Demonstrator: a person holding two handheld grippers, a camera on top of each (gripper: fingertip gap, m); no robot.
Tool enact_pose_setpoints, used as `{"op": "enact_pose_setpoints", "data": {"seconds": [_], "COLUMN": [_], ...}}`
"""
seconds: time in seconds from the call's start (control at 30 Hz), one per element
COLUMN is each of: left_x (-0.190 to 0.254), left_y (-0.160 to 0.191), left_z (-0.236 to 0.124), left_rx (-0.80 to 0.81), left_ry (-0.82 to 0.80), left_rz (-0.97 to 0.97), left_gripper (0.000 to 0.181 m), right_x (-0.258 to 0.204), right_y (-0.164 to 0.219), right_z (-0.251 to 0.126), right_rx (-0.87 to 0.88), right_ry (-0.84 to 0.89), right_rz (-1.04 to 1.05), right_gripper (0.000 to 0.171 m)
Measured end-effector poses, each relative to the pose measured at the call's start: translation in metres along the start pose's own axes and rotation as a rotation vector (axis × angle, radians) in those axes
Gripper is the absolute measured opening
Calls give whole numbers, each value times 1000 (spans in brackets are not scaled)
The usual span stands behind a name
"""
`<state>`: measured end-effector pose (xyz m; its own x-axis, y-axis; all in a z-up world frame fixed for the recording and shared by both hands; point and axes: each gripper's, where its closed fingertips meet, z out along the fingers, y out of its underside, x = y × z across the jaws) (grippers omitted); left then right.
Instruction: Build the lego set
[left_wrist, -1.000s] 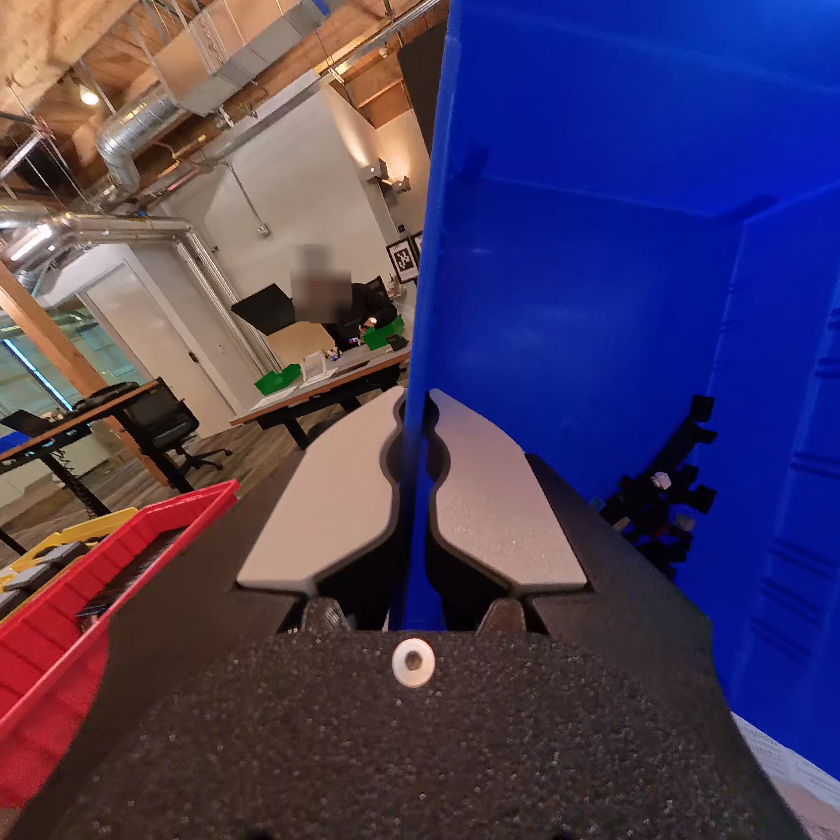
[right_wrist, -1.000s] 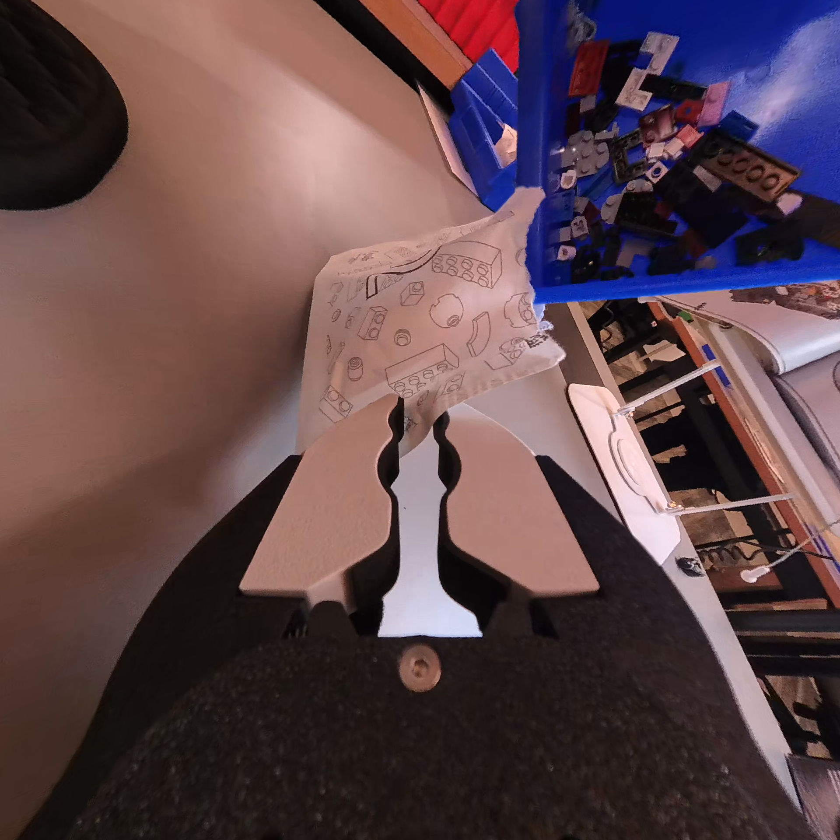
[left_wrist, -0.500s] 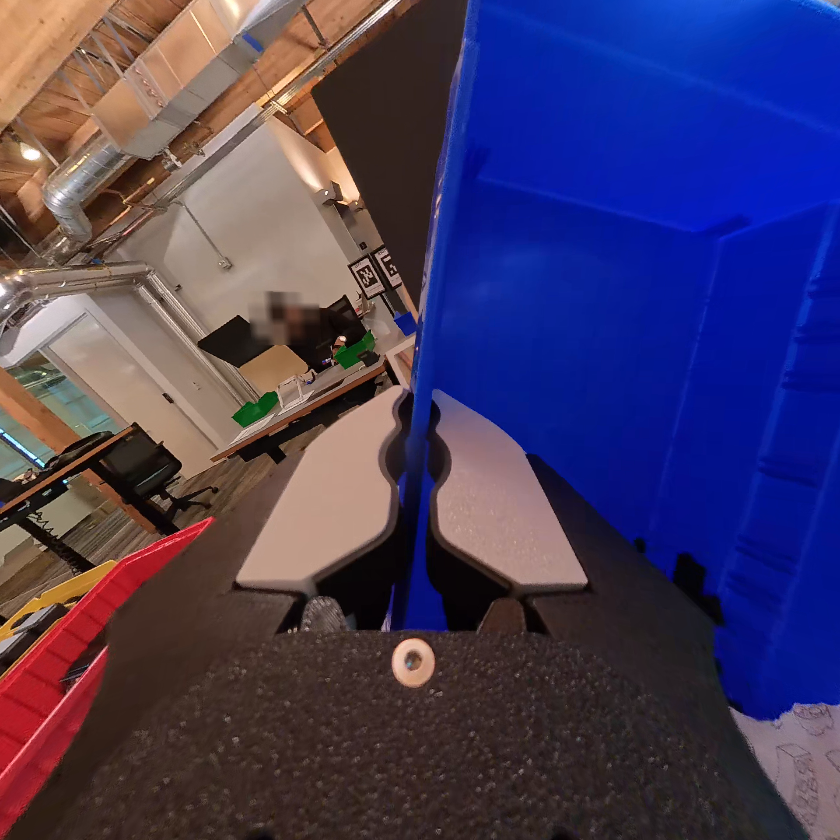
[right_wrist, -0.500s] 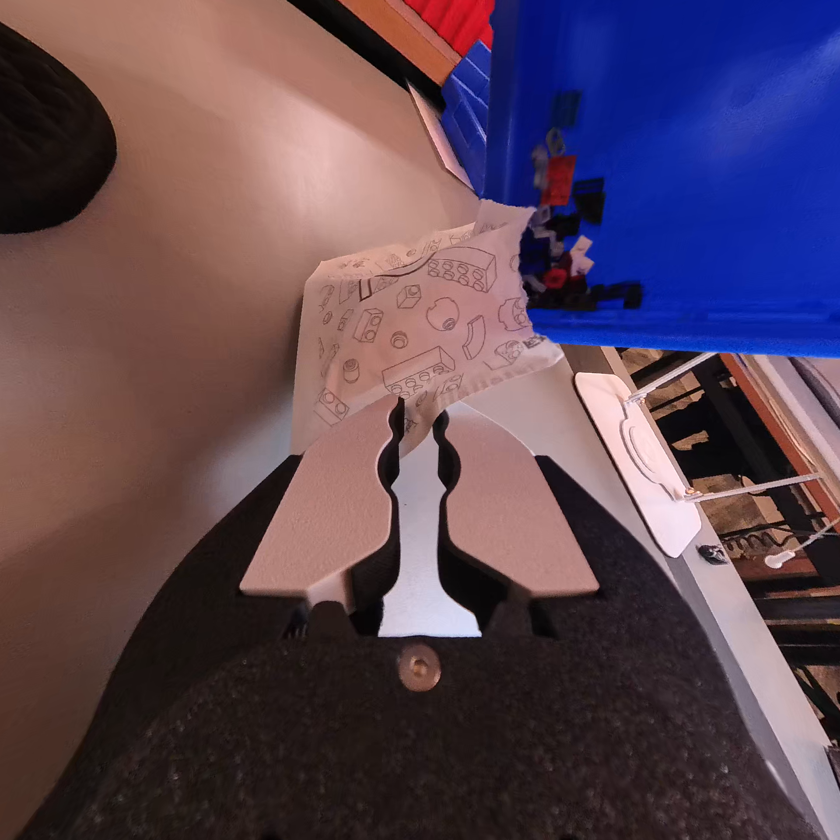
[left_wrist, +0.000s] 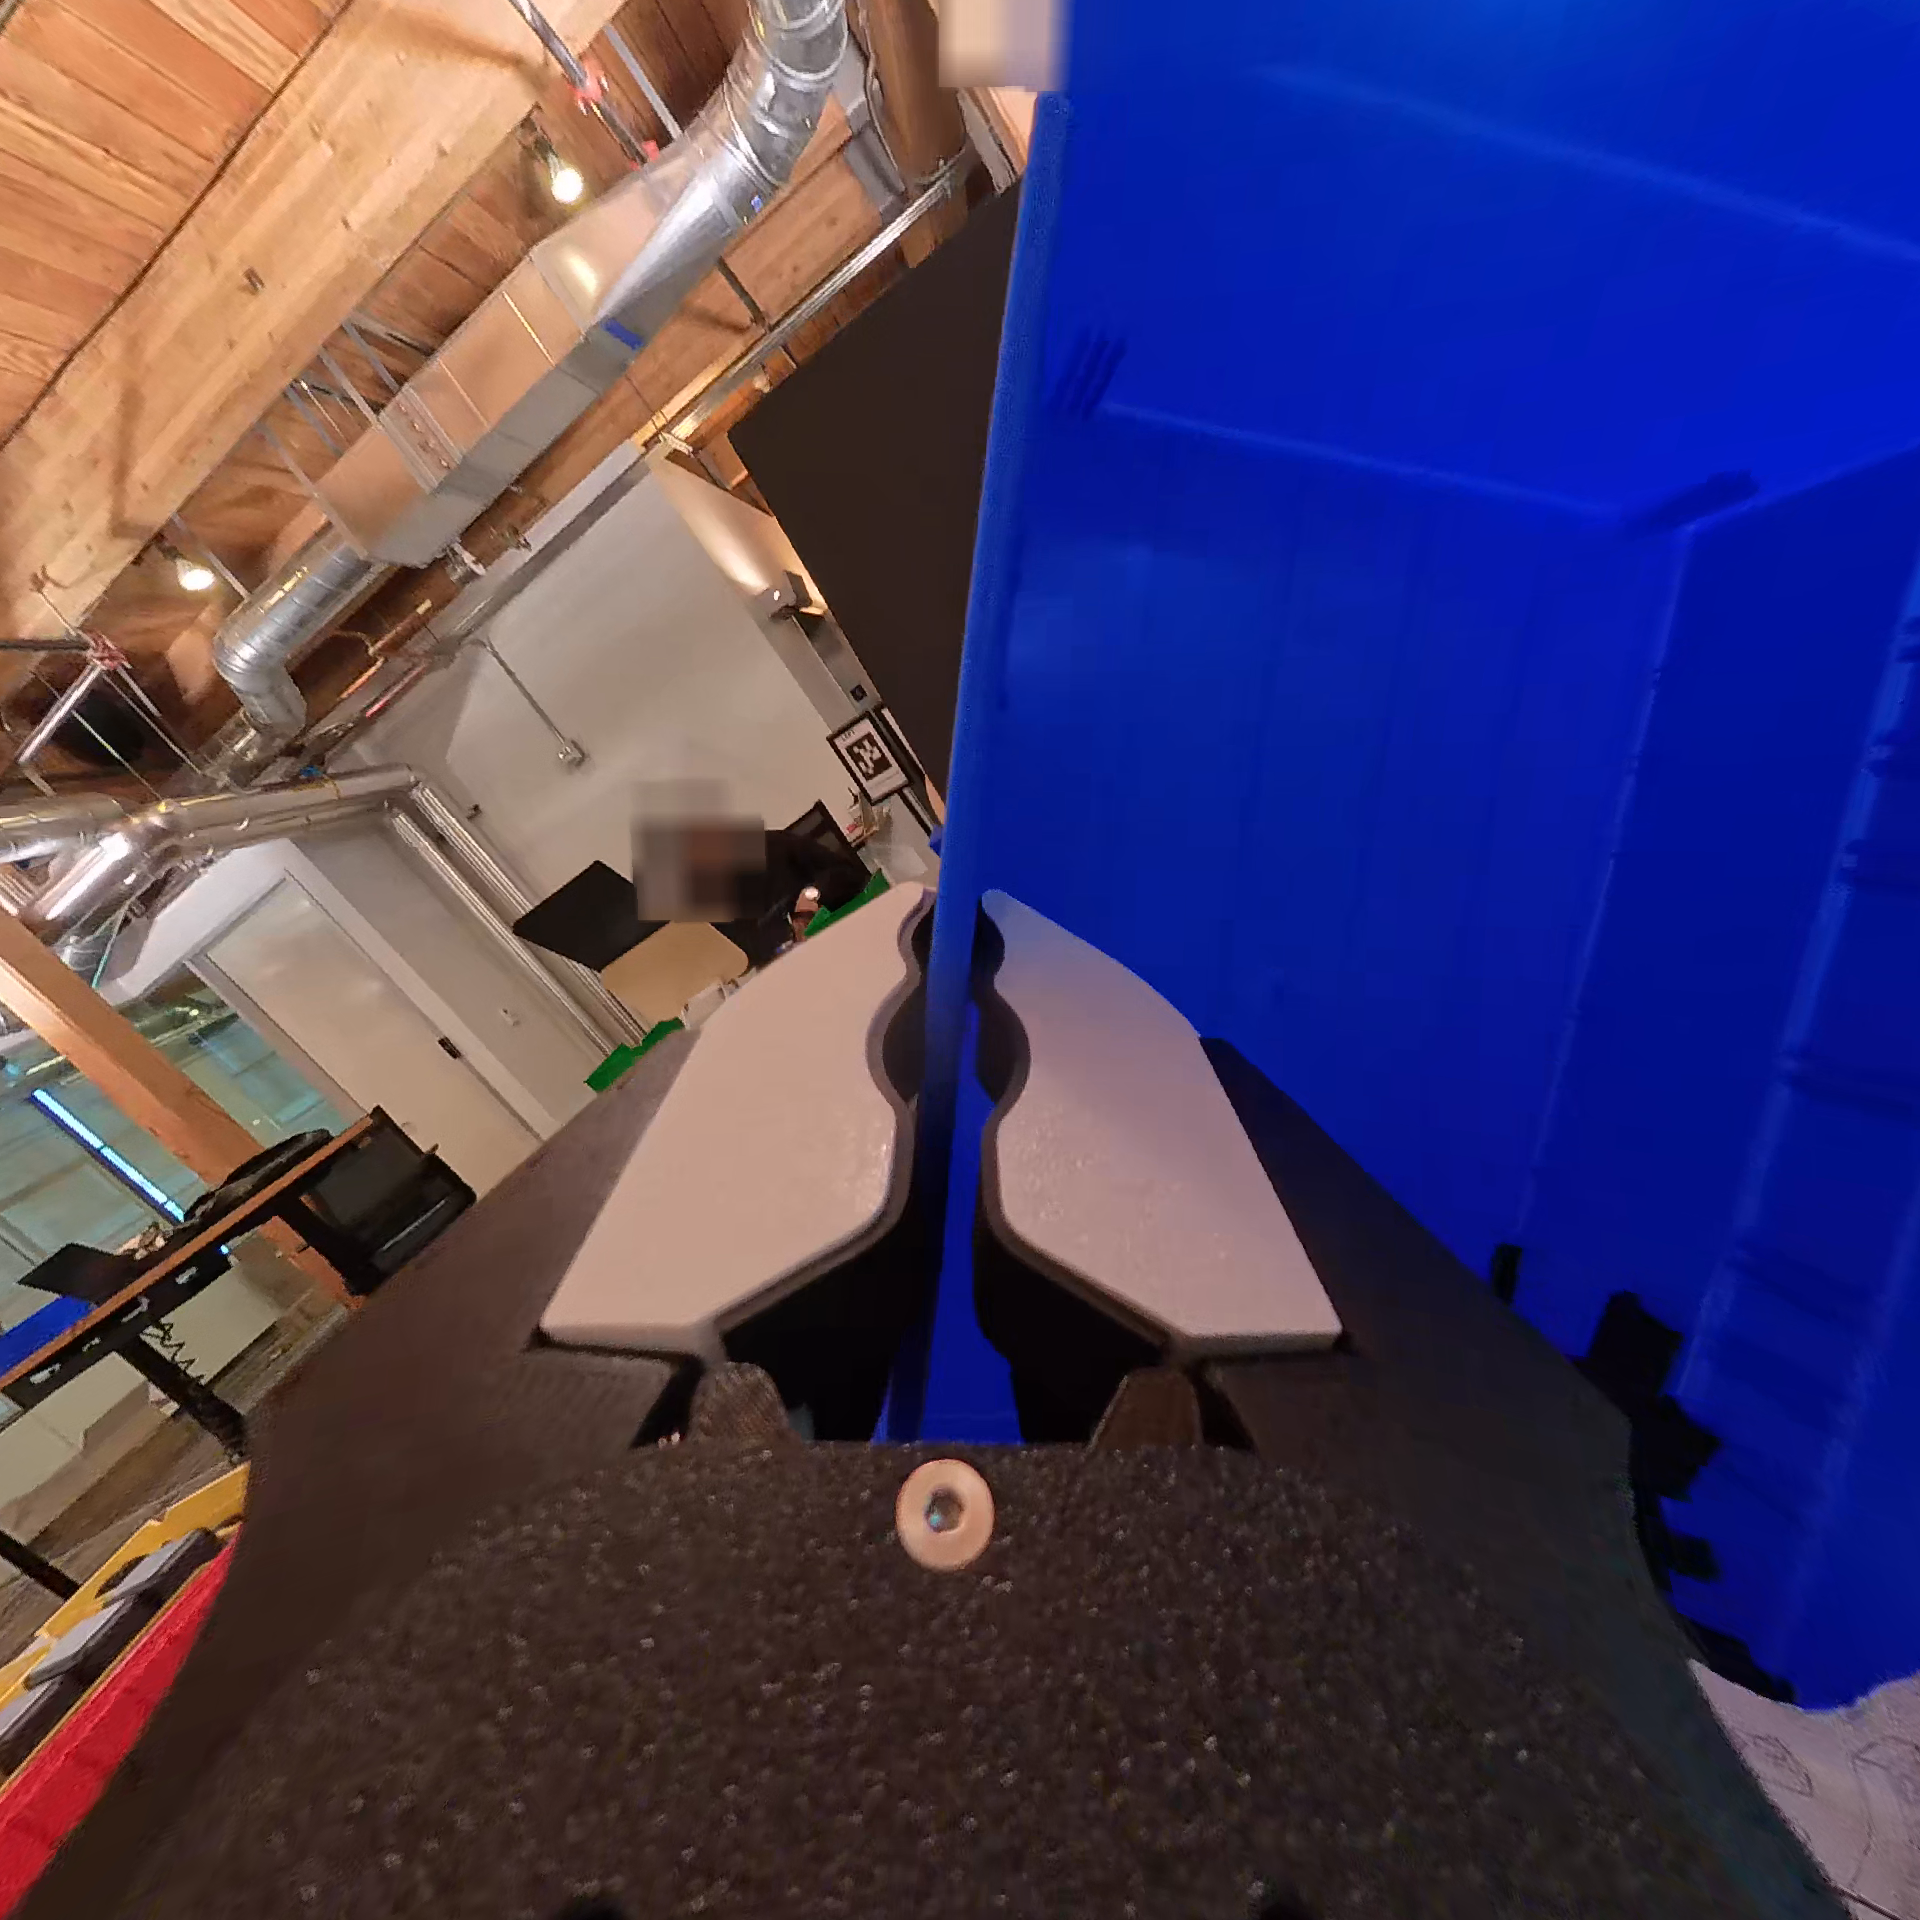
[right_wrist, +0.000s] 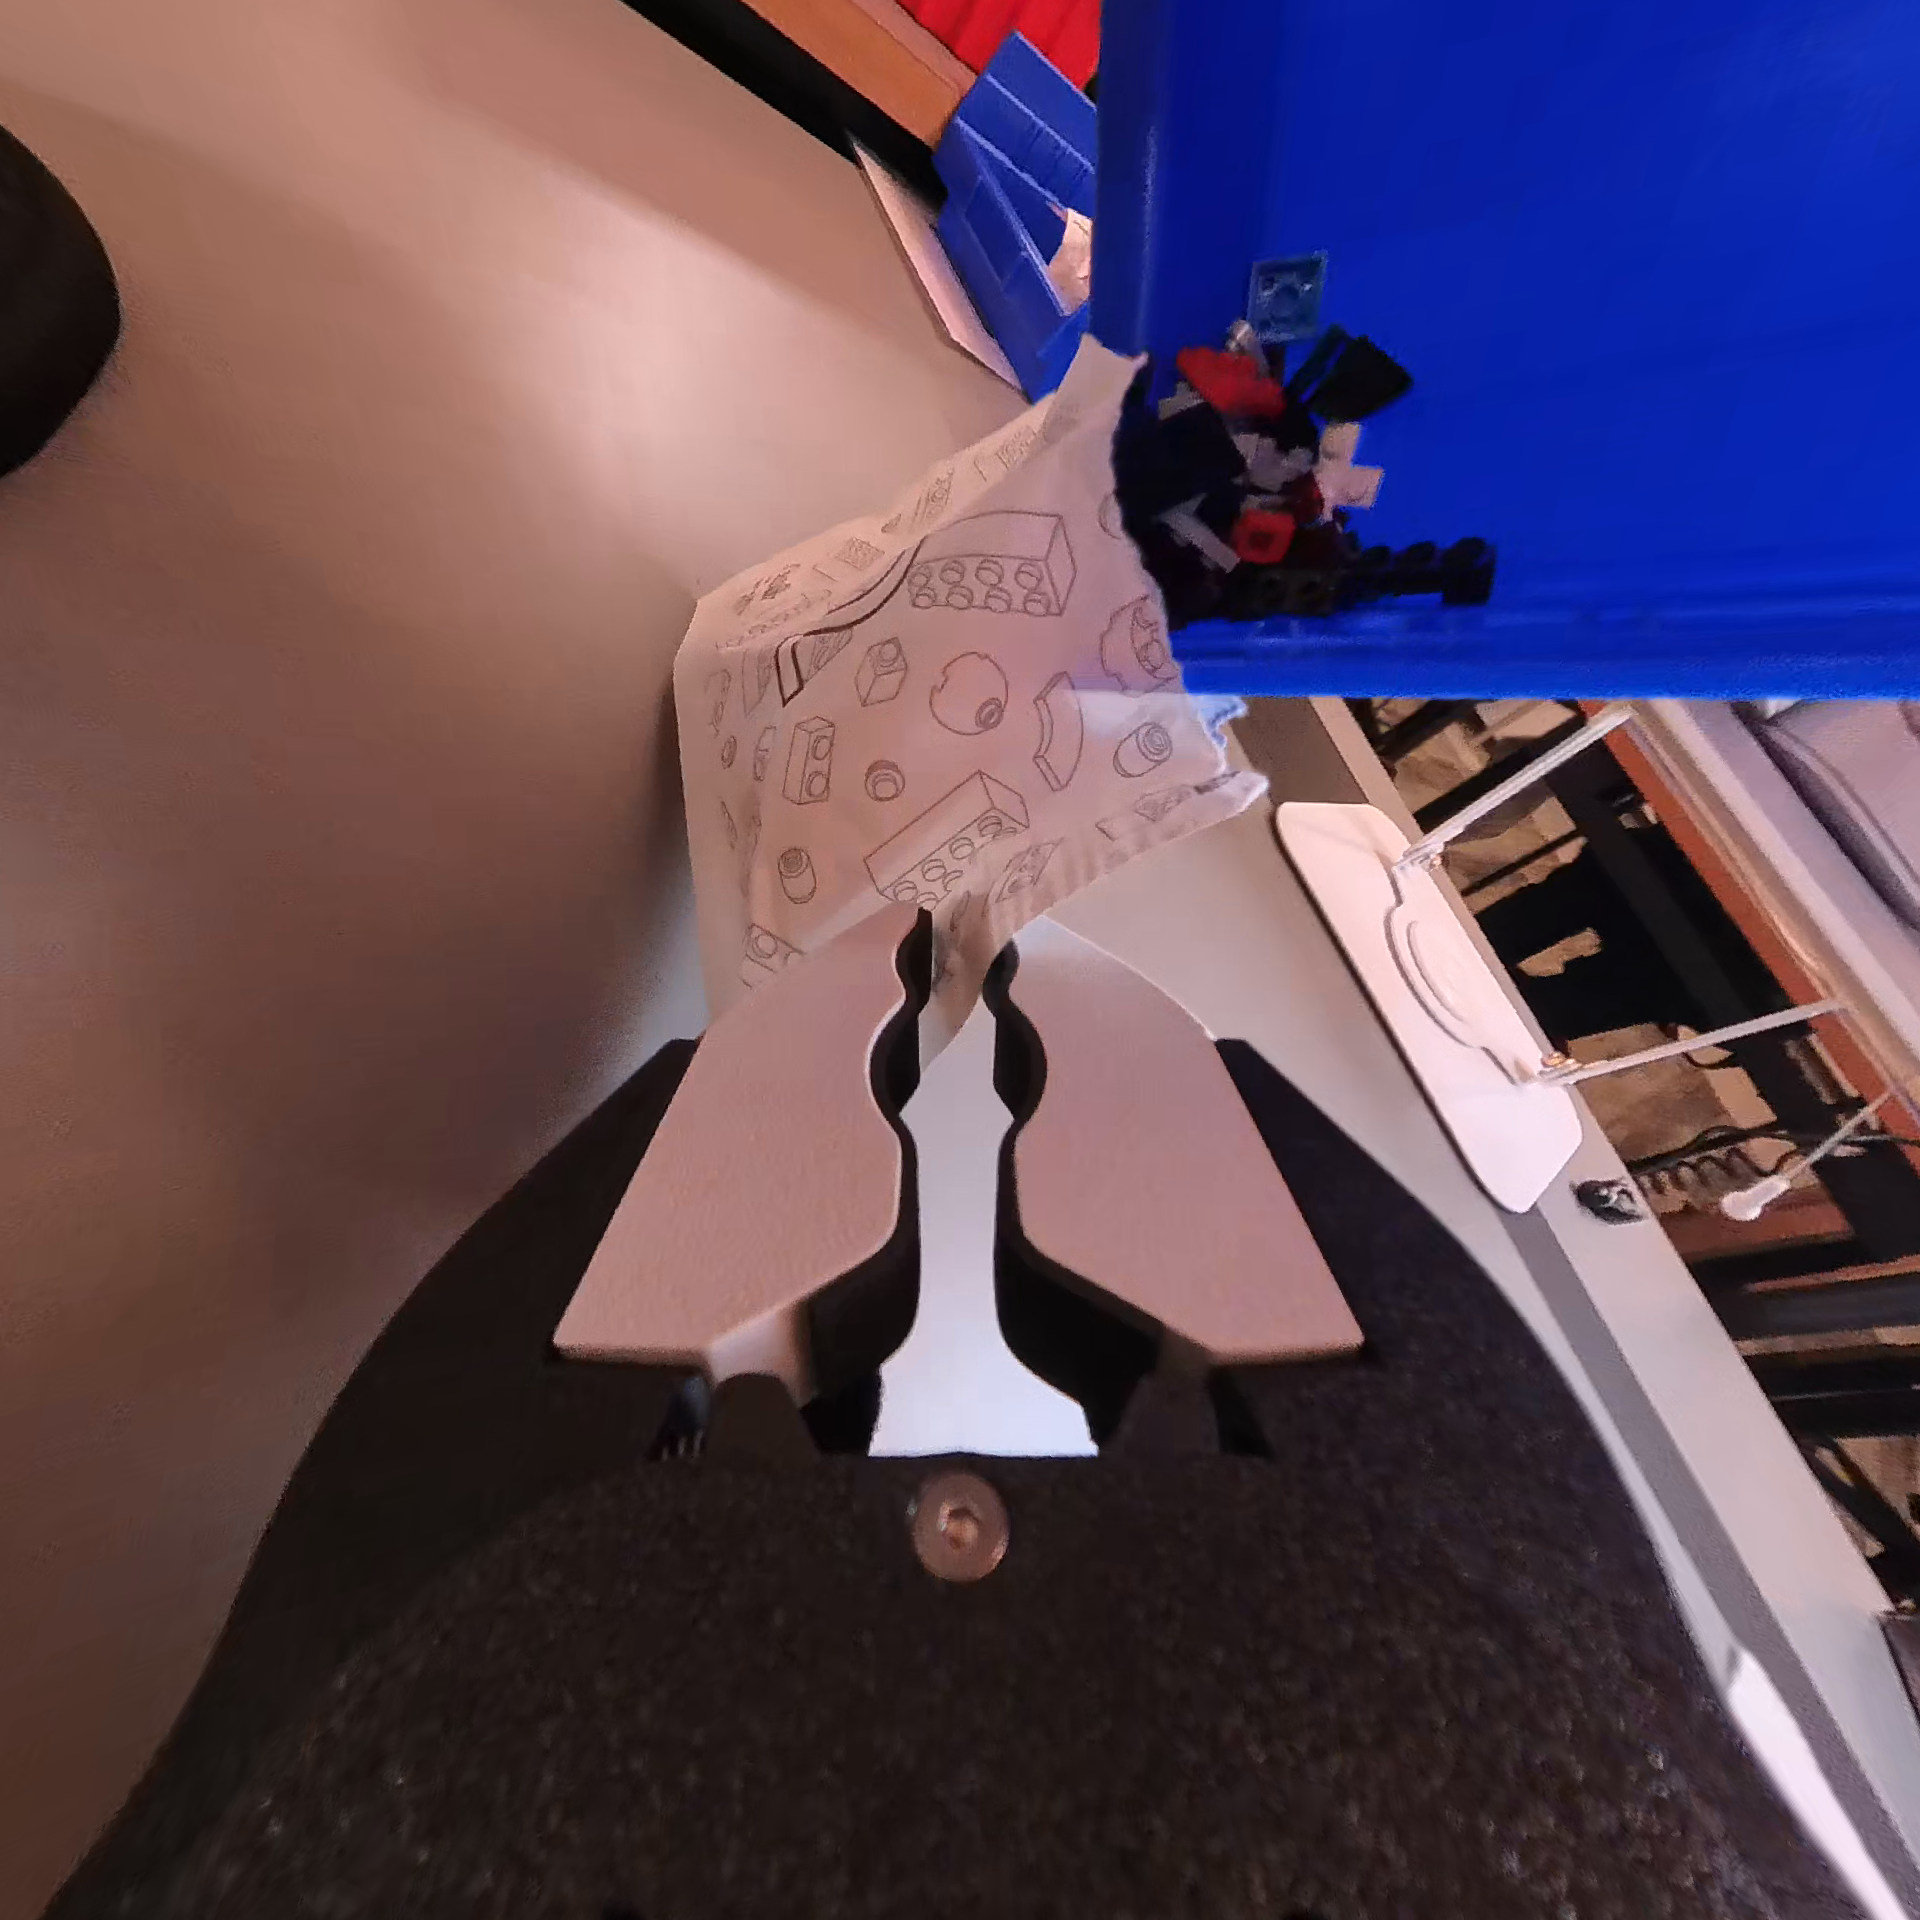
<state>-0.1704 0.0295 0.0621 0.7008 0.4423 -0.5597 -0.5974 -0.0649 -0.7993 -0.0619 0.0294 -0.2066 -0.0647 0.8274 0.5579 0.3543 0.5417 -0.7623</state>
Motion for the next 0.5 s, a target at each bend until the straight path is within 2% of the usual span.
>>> {"op": "enact_pose_setpoints", "data": {"seconds": [0.33,0.5], "left_x": [14,20], "left_y": [-21,-30], "left_z": [-7,-10], "left_rx": [102,151], "left_ry": [-8,-11], "left_rz": [56,82], "left_gripper": [4,3], "right_x": [7,12], "right_y": [8,11], "right_z": [1,0], "right_rx": [13,10], "right_ry": [-28,-12], "right_rz": [181,198], "right_gripper": [7,6]}}
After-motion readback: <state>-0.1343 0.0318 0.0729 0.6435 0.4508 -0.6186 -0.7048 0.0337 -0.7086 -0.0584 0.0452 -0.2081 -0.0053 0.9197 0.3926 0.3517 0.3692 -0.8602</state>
